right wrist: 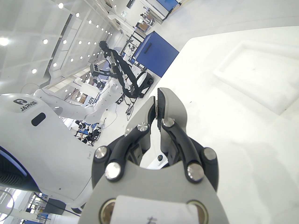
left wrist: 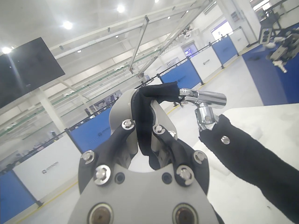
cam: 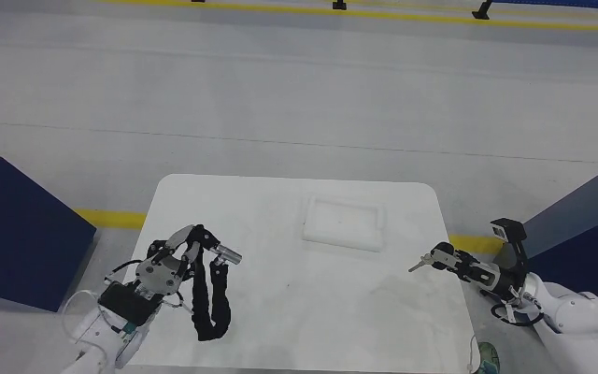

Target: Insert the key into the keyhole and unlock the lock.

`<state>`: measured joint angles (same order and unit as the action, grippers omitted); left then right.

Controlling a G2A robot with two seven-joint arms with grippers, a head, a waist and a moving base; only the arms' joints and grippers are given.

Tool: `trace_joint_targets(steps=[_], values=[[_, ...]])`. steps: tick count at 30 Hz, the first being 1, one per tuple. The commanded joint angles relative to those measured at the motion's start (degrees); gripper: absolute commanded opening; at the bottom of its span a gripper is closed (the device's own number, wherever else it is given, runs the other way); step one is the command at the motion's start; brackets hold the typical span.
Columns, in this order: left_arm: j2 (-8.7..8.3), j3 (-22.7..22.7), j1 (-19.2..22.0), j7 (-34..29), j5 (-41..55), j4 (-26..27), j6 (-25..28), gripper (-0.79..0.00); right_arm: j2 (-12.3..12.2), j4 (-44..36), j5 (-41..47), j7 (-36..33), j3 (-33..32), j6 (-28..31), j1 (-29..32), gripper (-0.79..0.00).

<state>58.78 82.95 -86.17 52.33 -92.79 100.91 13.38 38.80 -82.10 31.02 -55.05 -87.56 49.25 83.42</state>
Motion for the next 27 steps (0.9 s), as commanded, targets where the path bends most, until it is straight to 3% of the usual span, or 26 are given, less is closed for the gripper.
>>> trace_joint_targets(steps=[1, 8, 21, 27], values=[[-0.05, 0.1, -0.6, 0.6, 0.8, 0.1, 2.2, -0.785, 0.0, 0.0, 0.0, 0.0, 0.0, 0.0, 0.0, -0.785], [0.0, -0.9, -1.4, -1.2, 4.4, 0.2, 8.7, -0.785, 0.0, 0.0, 0.0, 0.0, 0.0, 0.0, 0.0, -0.785], [0.08, -1.2, -1.6, -1.4, 5.1, 0.1, 8.6, -0.785, 0.0, 0.0, 0.0, 0.0, 0.0, 0.0, 0.0, -0.785], [1.39, -6.8, -4.0, 1.2, 13.0, -2.3, 7.4, -0.785, 0.0, 0.0, 0.0, 0.0, 0.0, 0.0, 0.0, -0.785]])
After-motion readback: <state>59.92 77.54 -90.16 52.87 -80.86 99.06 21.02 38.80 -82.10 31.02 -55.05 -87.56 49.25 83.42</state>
